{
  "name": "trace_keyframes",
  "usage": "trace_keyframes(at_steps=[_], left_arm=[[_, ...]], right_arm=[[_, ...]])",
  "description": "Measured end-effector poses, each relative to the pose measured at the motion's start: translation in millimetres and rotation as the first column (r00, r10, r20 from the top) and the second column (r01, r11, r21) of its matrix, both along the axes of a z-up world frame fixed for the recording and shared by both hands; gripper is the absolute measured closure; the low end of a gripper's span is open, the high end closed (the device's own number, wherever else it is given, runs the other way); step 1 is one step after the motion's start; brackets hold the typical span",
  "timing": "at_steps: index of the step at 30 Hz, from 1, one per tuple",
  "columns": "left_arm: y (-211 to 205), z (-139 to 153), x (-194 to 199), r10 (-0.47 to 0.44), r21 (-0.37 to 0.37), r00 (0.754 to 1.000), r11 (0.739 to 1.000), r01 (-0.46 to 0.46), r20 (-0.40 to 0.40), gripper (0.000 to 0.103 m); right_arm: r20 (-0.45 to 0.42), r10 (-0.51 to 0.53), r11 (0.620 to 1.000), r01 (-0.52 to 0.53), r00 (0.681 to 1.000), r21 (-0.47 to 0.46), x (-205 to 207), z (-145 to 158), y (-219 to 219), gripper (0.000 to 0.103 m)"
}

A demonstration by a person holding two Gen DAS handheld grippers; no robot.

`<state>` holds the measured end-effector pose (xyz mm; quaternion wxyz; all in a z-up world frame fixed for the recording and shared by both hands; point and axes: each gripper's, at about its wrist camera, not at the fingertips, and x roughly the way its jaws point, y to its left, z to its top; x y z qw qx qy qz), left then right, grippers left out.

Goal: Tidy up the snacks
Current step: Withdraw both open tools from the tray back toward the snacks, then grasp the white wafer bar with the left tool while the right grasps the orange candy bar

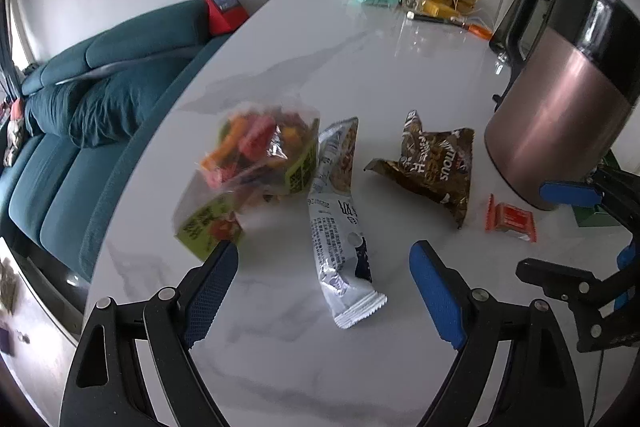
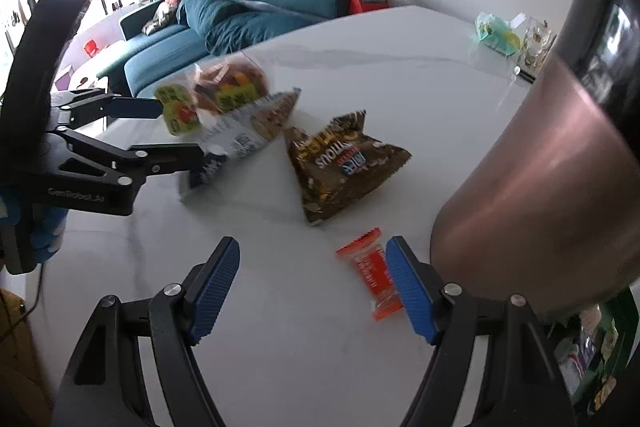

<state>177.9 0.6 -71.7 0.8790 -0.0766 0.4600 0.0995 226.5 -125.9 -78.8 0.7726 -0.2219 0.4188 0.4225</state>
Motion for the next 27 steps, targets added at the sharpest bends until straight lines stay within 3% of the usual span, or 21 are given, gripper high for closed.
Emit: trace_keyframes(at_steps=[19,20,25,27], left_arm=[[-7.4,-29.0,25.8,-0.010,-0.003,0.997,1.000,0.010,-0.074,0.020],[-7.7,-29.9,26.1,-0.012,-0.002,0.997,1.000,0.012,-0.077,0.020],[-10.0,-33.2,27.4,-0.027,-0.005,0.996,1.000,0.026,-0.086,0.023],[-10.9,-35.1,28.9,-0.029,-0.012,0.995,1.000,0.028,-0.093,0.029]], right_arm=[[-0.036,0.030,0.997,-0.033,0.999,-0.065,17.5,-32.8,-0.7,0.000],[-0.037,0.026,0.998,-0.029,0.999,-0.064,18.5,-32.9,-1.8,0.004],[-0.064,0.007,0.997,-0.012,0.998,-0.075,25.1,-37.6,-5.4,0.045],[-0.060,0.009,0.997,-0.014,0.998,-0.081,24.7,-40.2,-6.3,0.049]])
